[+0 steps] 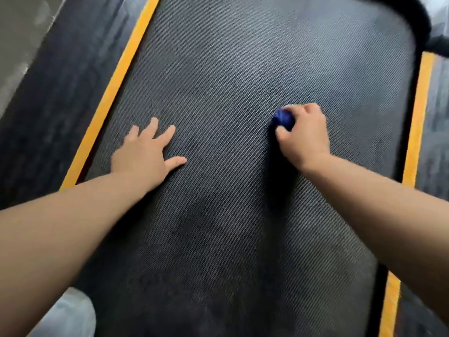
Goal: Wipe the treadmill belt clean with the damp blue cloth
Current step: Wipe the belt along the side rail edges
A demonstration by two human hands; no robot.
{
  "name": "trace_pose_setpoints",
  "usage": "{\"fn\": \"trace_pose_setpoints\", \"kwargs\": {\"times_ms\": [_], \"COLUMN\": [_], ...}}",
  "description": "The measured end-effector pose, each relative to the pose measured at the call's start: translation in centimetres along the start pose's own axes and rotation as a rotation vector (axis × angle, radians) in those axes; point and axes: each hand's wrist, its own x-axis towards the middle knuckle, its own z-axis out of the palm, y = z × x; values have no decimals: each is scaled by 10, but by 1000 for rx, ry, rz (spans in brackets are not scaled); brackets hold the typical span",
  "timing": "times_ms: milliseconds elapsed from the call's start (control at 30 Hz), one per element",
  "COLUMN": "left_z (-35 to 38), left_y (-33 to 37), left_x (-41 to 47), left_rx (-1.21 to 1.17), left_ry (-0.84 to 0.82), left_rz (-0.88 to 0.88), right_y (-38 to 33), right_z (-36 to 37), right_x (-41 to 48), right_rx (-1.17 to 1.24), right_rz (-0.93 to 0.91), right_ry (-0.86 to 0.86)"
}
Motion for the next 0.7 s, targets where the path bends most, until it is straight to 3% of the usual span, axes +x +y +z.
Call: {"fn": "trace_pose_setpoints", "kwargs": {"times_ms": [67,200,267,333,400,467,500,533,633,700], "left_z": [-2,-12,-11,-7,-4,-3,-4,-6,-13,-16], "left_y": [-5,-16,-16,-14,-13,-15,-17,-18,-17,-17], "left_x": [3,2,-2,-5,-6,-6,-5,-4,-2,-2], "left_rx": [1,69,86,60,1,-30,-14,8,54,89], "left_ry": [-44,-123,-129,-104,-97,-109,-118,-132,-175,-201], "left_rz": [37,134,145,96,-1,-60,-60,-51,-29,-23], "right_y": [-22,-55,-48,-38,-29,-36,-46,-58,-76,-71], "right_z": [9,34,31,28,20,16,17,18,34,36], "right_x": [-24,-110,-97,-60,-20,-6,-12,-25,-79,-75], "right_rx": [-6,82,57,33,36,20,3,9,81,59], "right_rz": [-115,-744,-913,-771,-389,-90,-79,-158,-675,-851], "right_ry": [-30,-401,-479,-332,-125,-61,-80,-136,-413,-509]}}
